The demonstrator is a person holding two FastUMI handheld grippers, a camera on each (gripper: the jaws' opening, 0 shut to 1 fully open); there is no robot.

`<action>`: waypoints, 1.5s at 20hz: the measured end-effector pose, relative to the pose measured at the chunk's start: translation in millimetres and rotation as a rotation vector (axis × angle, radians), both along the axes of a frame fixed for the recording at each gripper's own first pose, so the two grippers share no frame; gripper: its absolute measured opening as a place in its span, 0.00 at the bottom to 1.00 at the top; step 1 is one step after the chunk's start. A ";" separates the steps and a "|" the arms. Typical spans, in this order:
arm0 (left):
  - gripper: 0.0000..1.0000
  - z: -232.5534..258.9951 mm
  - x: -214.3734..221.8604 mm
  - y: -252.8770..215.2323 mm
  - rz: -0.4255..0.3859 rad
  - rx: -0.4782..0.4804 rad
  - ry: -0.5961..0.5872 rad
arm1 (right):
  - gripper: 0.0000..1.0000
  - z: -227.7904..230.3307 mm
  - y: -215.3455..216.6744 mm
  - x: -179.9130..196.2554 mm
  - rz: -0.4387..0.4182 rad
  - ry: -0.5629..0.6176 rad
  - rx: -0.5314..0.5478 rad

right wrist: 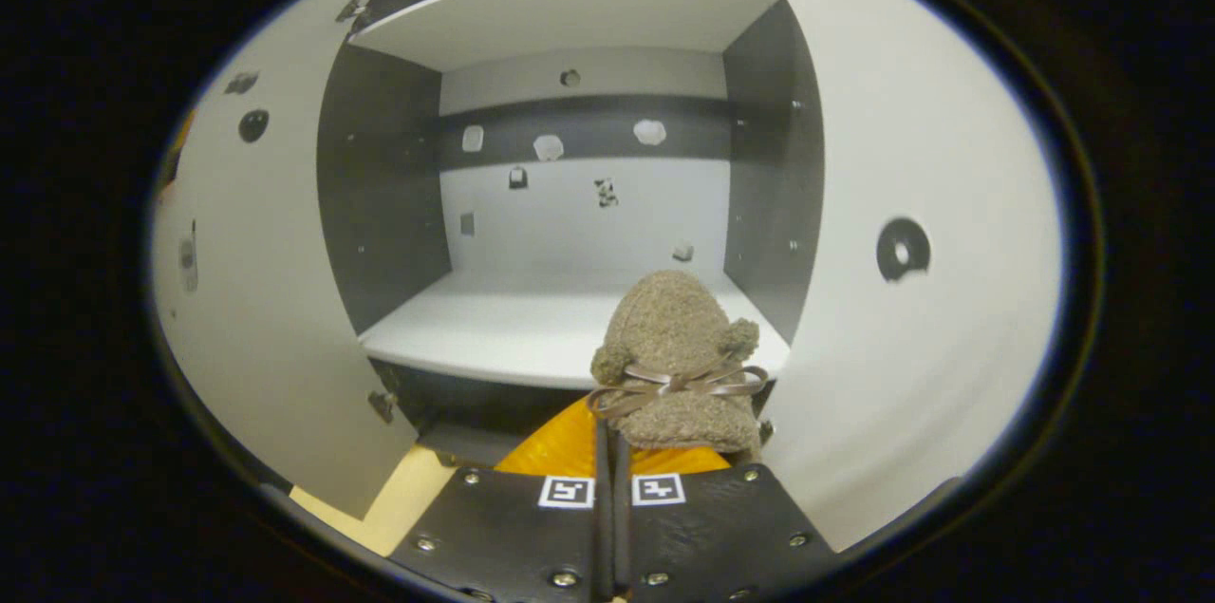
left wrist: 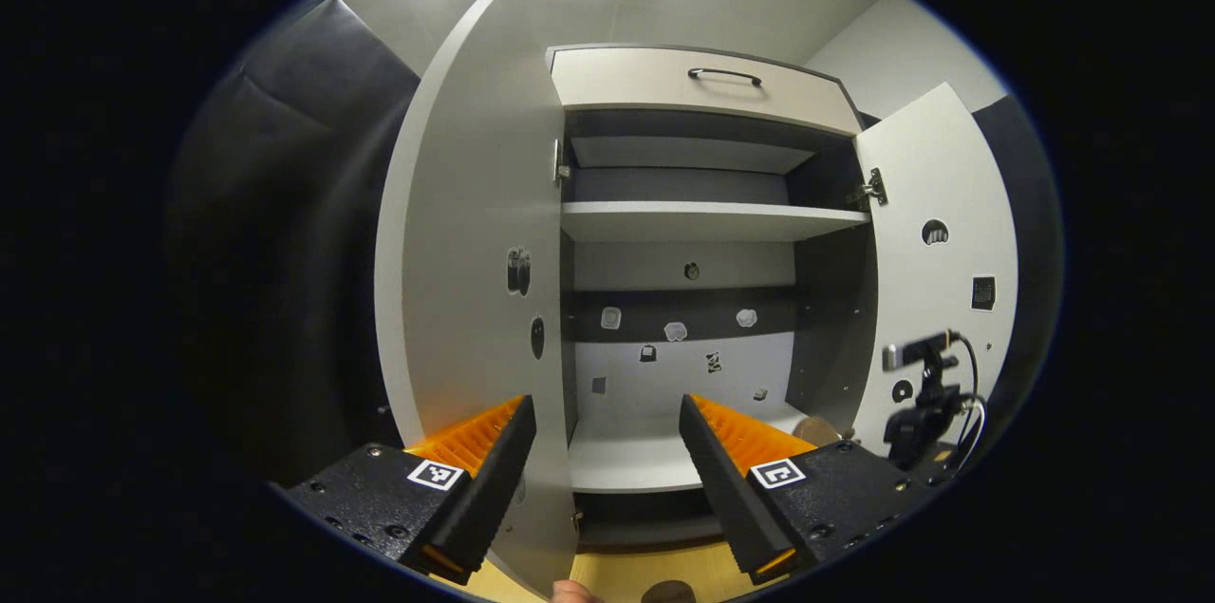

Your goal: Grab one shoe with the right hand and put it into the shoe cabinet, grab the other shoe with the left hand and put it into the shoe cabinet; then close the right door with the right hand and the left door with the left hand.

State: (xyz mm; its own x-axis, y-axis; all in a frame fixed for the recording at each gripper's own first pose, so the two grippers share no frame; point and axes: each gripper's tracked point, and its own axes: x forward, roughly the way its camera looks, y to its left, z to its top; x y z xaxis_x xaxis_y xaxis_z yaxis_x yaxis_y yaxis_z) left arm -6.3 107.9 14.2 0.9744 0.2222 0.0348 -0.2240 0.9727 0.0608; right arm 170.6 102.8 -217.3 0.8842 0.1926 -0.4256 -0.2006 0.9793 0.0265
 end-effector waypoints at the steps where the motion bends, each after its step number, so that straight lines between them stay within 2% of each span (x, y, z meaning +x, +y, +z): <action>1: 0.94 -0.3 -0.6 -0.1 0.004 0.004 0.000 | 0.00 9.9 2.2 16.4 0.001 -0.024 -0.005; 4: 0.93 -1.1 -2.1 1.1 0.017 0.011 0.000 | 0.00 31.4 9.1 62.2 0.004 -0.066 0.003; 8: 0.94 -2.6 -1.8 2.0 0.039 0.021 -0.002 | 0.00 36.1 14.8 121.2 -0.015 -0.073 0.026; 12: 0.94 -3.7 -4.1 3.2 0.057 0.010 -0.008 | 0.00 16.2 15.3 163.4 -0.037 -0.041 0.024; 13: 0.94 -3.1 -4.9 3.3 0.061 0.010 -0.009 | 0.04 7.4 15.2 170.9 -0.041 -0.025 0.024; 15: 0.94 -3.0 -6.1 3.5 0.069 0.020 -0.007 | 0.00 -10.9 15.8 185.1 -0.048 0.008 0.028; 21: 0.95 0.8 -15.9 7.0 0.103 0.023 -0.032 | 0.01 -47.9 21.3 203.6 -0.063 0.068 0.023; 27: 0.93 -4.0 -17.5 7.9 0.127 0.011 -0.025 | 0.01 -72.6 29.5 205.3 -0.053 0.117 0.006; 30: 0.94 -4.4 -18.8 9.0 0.135 0.015 -0.023 | 0.10 -69.6 29.1 203.7 -0.057 0.116 -0.002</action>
State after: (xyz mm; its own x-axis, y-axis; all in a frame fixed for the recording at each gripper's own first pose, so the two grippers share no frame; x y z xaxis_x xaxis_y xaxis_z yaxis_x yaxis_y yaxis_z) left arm -25.0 116.9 9.8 0.9345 0.3507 0.0616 -0.3545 0.9325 0.0687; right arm 374.4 131.9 -286.8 0.8386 0.1423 -0.5258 -0.1402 0.9891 0.0439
